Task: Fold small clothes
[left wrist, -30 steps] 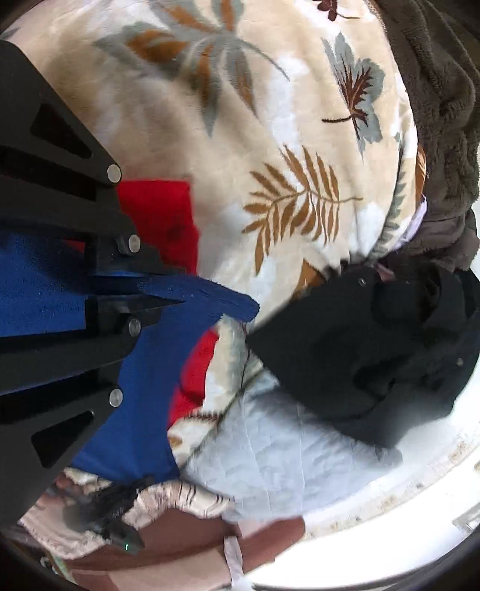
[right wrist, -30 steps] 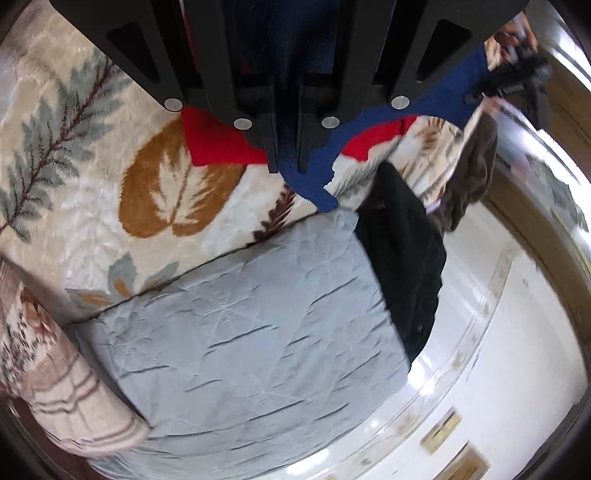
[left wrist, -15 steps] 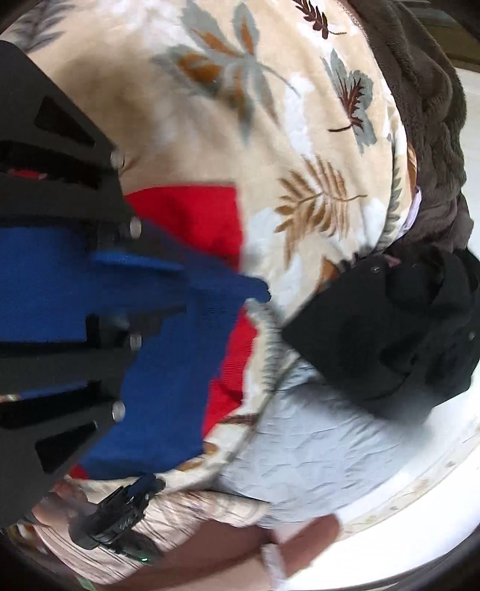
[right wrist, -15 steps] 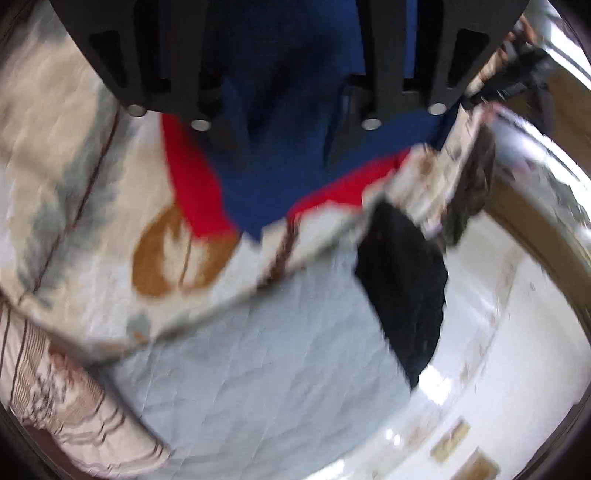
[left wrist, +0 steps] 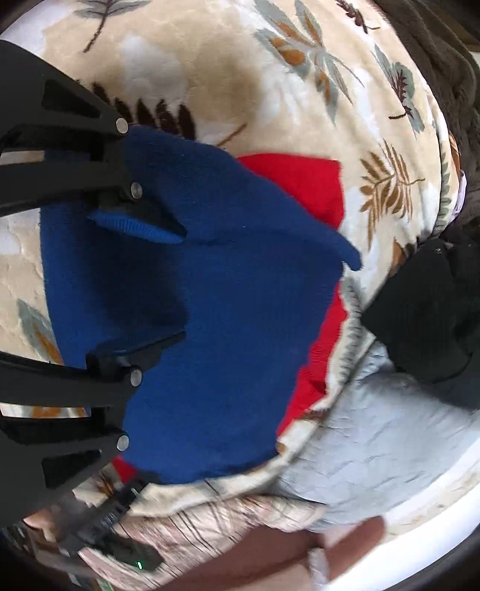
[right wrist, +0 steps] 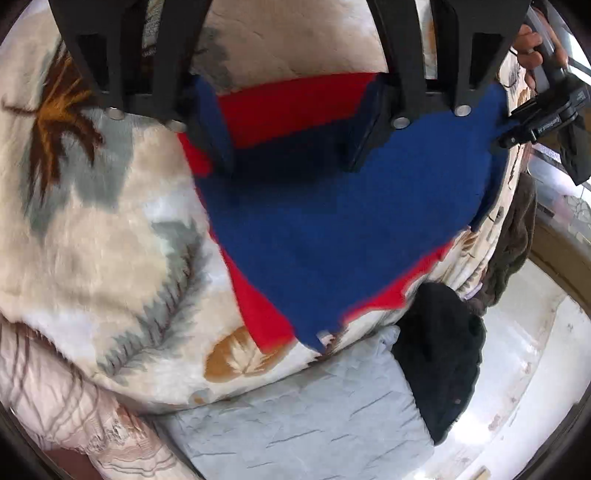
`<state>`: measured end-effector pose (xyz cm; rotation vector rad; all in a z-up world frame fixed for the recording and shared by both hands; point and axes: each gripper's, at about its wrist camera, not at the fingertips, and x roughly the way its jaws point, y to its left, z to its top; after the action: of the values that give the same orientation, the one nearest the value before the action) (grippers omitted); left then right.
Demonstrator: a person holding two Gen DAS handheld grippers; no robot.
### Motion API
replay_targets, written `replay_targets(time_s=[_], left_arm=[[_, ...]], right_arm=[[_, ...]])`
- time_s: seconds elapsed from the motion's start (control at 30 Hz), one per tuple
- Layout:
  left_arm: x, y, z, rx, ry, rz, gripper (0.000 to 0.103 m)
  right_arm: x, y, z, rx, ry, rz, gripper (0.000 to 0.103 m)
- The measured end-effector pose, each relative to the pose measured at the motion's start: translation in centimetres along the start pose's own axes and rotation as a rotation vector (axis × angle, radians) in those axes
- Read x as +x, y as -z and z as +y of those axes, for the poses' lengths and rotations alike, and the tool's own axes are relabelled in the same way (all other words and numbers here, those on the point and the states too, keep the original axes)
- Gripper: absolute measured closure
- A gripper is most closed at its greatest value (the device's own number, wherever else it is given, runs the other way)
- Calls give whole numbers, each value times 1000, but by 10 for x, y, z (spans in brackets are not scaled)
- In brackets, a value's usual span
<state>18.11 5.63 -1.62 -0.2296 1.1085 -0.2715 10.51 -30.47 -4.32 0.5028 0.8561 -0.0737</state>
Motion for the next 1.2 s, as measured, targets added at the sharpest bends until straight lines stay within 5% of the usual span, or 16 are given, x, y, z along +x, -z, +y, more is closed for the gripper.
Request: replay_targets(time_s=[0.13,0.3,0.33,0.4,0.47,0.53,0.63,0.73,0.8,0.87,0.97,1.07,1.2], left_arm=[[-26,13,-7,-3,20,-28,52],[-14,26,9,-97,21,19,43],[-4,26,11,-90,5,43,43],[-1,28,6,-45,-15,27,42],[-5,29,0,-6,-26,11,42],[-7,29,-3,12,-26,-2,42],[-1,29,-3,42,-40,13,40],[-3,29,-8,68,-53,6,39],[-16,29,-12,71,-23,-33,39],[-32,27,-16,79,-2,-111,39],[-33,24,-19,118,-58,-162,28],[-2,21,-9,111,-98,-55,28],[0,24,-25,199,-176,-84,28]], right_arm=[[-24,-3,7,-9,-43,-114,43],[10,5,2,-15,23,-5,43],[8,5,7,-47,34,-29,47],[5,1,17,-105,-2,-27,98],[-1,1,15,-115,5,-63,103],[-4,-2,9,-98,35,-87,103],[18,-4,-16,4,26,22,102],[7,-8,-18,64,-9,-22,97],[-7,-11,-10,28,14,-121,85],[-14,-13,-1,-15,16,-189,54],[-5,-12,7,-58,19,-157,52],[20,-4,13,-121,87,-47,54],[6,-10,21,-142,62,-106,53]])
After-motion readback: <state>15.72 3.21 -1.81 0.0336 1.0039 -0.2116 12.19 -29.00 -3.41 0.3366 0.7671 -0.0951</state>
